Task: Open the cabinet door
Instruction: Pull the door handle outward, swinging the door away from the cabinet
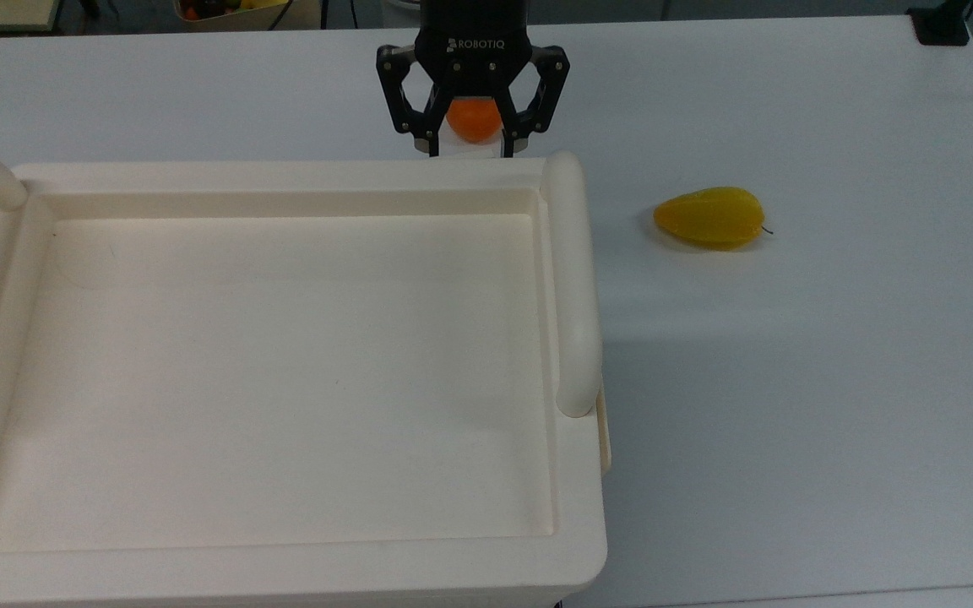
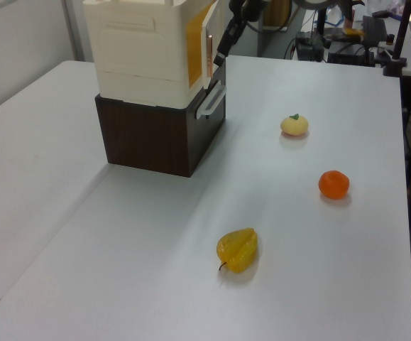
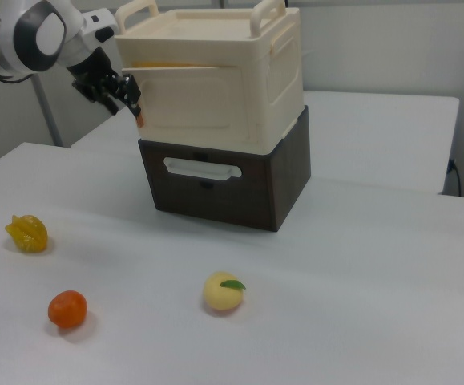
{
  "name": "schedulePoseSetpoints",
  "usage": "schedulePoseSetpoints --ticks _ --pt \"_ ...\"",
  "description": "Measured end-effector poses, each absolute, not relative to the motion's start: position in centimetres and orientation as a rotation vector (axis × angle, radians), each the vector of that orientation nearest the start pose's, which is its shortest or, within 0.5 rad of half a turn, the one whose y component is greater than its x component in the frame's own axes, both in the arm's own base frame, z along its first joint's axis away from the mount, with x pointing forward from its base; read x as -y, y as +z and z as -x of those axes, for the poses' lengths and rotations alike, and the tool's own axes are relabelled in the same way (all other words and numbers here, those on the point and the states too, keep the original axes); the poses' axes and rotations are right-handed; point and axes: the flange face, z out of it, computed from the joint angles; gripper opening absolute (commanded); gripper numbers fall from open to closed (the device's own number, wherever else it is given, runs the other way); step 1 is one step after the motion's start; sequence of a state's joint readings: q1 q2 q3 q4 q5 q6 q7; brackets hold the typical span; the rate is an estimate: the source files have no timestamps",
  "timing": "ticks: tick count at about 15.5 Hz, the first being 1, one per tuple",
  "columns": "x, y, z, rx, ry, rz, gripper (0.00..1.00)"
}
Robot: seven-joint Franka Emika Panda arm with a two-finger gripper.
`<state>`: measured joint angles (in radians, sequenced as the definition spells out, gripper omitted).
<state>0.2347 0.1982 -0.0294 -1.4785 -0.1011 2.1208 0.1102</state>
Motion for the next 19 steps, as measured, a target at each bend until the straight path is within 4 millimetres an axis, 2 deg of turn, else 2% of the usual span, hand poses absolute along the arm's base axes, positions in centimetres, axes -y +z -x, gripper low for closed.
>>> schedulePoseSetpoints --ticks 4,10,13,16,19 --pt "-12.8 62.5 -63.0 0.186 -0.64 3.098 1.0" --pt "-12.5 67.6 -61.7 0.176 -0.775 3.049 1.0" --pt "-12.8 69.5 -62.1 0.181 -0.949 2.976 1.0" --pt "-13.2 70.2 -62.9 0.187 -1.096 2.905 1.0" --pt "-13.7 69.5 -64.0 0.195 -1.178 2.86 1.0"
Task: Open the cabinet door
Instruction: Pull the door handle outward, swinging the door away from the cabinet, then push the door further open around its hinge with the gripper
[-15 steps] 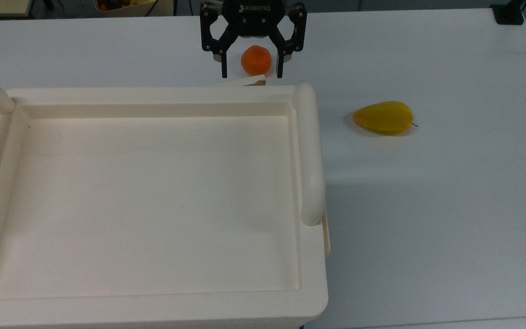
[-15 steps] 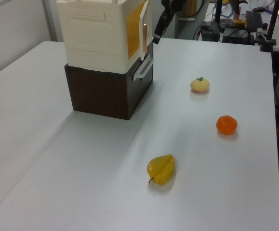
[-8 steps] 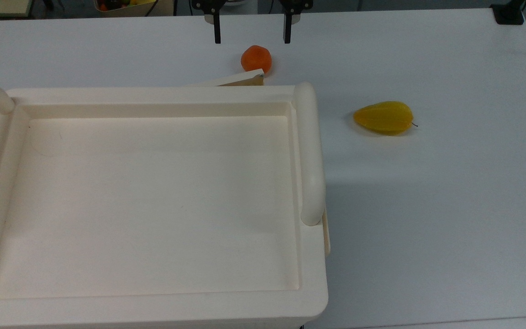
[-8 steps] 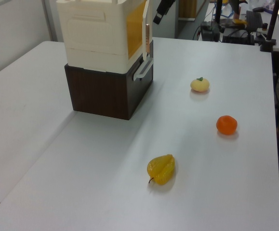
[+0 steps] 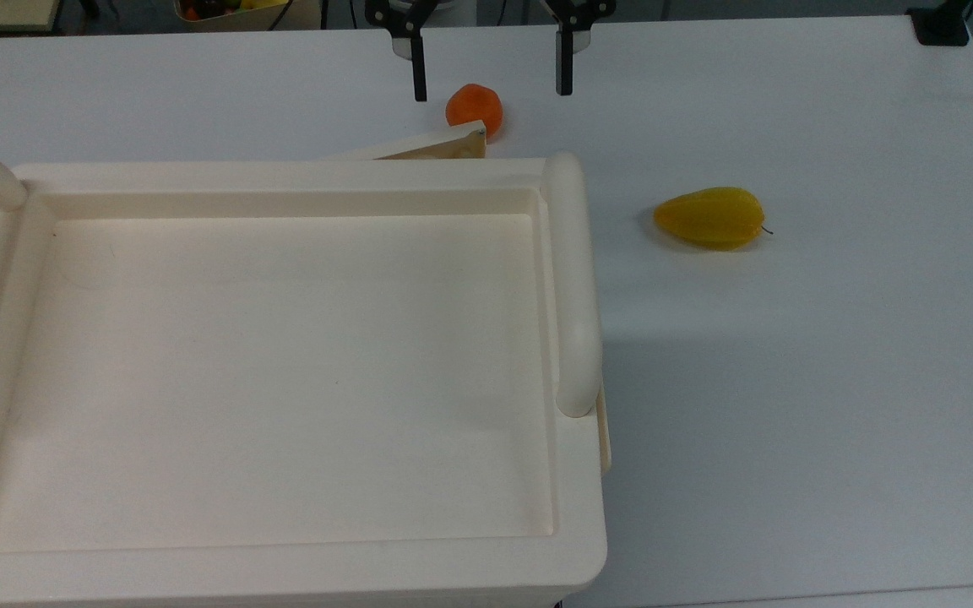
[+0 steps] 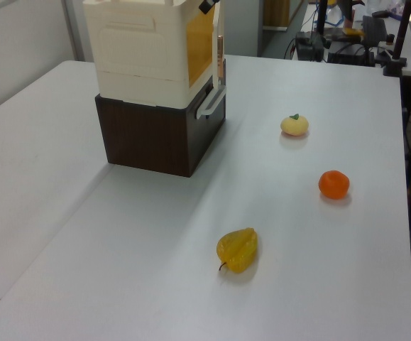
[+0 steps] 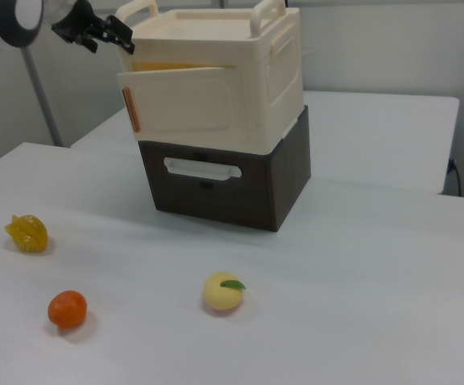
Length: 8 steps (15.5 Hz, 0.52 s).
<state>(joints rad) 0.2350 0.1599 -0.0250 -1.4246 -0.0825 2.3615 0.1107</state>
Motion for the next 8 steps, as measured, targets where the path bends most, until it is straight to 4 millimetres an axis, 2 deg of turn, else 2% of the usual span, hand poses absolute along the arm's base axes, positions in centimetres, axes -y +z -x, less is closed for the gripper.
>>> schedulePoseSetpoints --ticks 4,8 --pt "-14.0 67.0 -65.2 0.201 -1.153 2.872 1.0" --pt "-13.9 66.0 -65.1 0.206 -1.084 2.908 1.0"
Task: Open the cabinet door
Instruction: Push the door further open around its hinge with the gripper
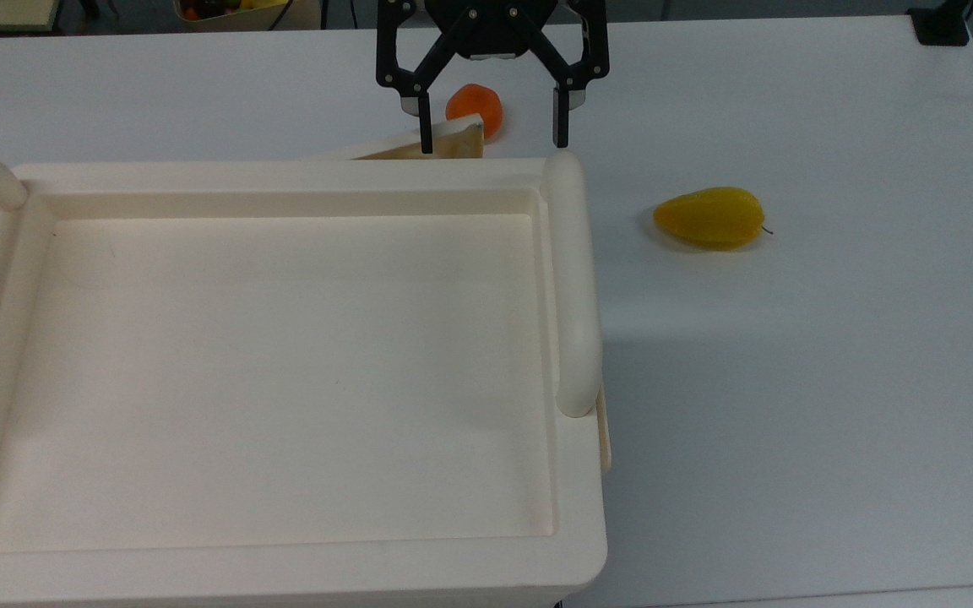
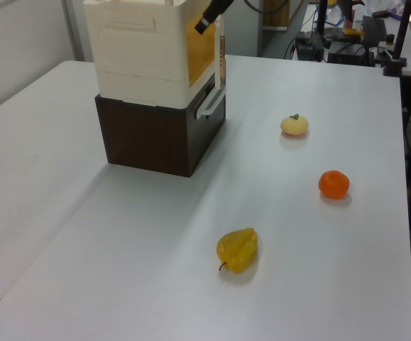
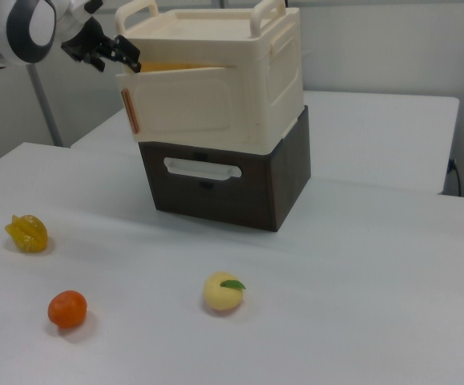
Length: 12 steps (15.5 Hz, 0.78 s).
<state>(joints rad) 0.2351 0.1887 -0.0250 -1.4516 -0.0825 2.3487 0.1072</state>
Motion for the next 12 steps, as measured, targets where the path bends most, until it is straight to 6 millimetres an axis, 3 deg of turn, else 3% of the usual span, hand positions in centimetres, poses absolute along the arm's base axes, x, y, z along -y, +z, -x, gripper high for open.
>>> schedulePoseSetpoints --ticks 9,12 --pt "-10.9 68.2 -60.7 0.237 -0.749 3.073 1.0" --pt "-8.7 68.6 -58.9 0.285 -0.588 3.133 1.0"
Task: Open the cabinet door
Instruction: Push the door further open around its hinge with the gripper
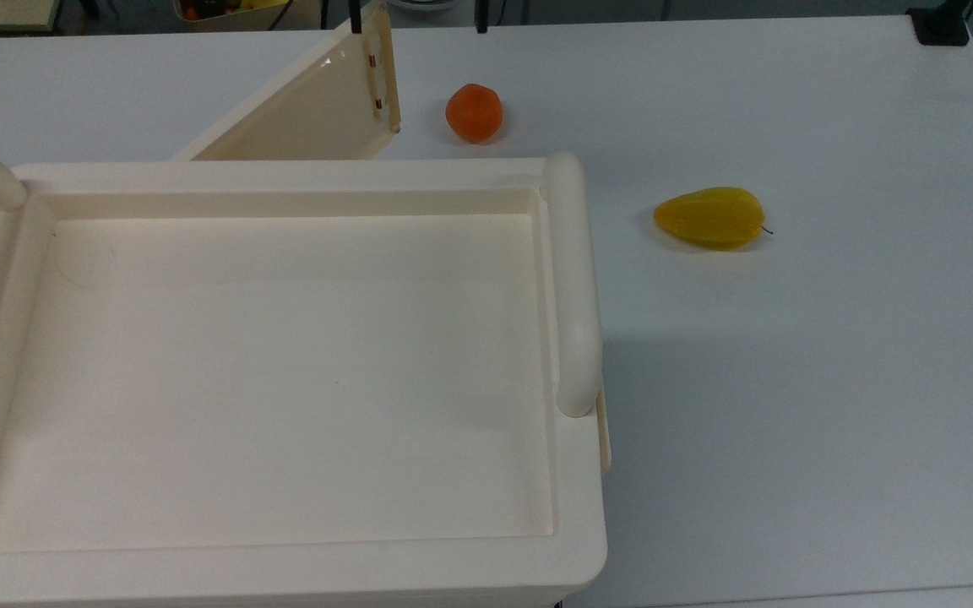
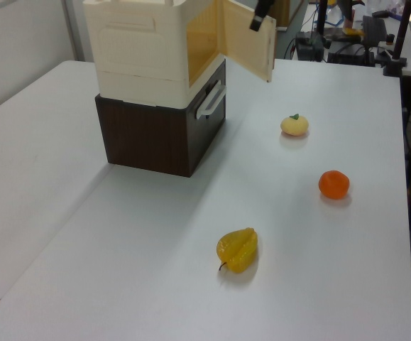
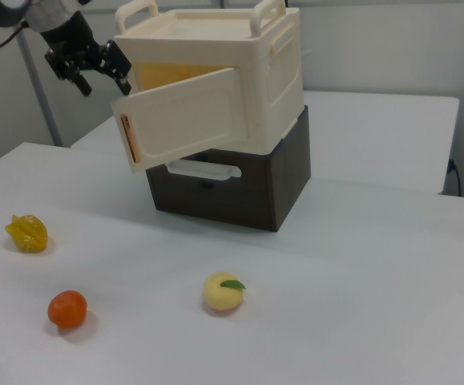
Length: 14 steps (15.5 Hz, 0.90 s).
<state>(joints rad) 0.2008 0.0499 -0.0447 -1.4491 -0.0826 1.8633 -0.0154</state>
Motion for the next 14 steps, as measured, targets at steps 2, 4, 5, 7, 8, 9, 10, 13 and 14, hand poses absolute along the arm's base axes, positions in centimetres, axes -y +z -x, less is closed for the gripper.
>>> schedulePoseSetpoints --ticks 2,4,5,7,8,9,10,13,14 --pt "-6.9 68.6 -58.1 0.313 -0.488 3.163 1.0" --pt "-5.7 68.5 -57.9 0.314 -0.44 3.177 1.0" --pt "-5.3 68.4 -57.8 0.317 -0.425 3.181 1.0" --pt "-5.0 68.3 -57.8 0.318 -0.416 3.183 1.0" --pt "-4.9 68.3 -57.8 0.317 -0.414 3.184 1.0" --pt "-4.9 68.3 -57.8 0.316 -0.414 3.183 1.0" --pt "-4.8 68.3 -57.8 0.313 -0.414 3.18 1.0" --pt "-4.1 68.5 -57.9 0.287 -0.418 3.166 1.0" --pt "-4.0 68.8 -57.8 0.282 -0.428 3.159 1.0"
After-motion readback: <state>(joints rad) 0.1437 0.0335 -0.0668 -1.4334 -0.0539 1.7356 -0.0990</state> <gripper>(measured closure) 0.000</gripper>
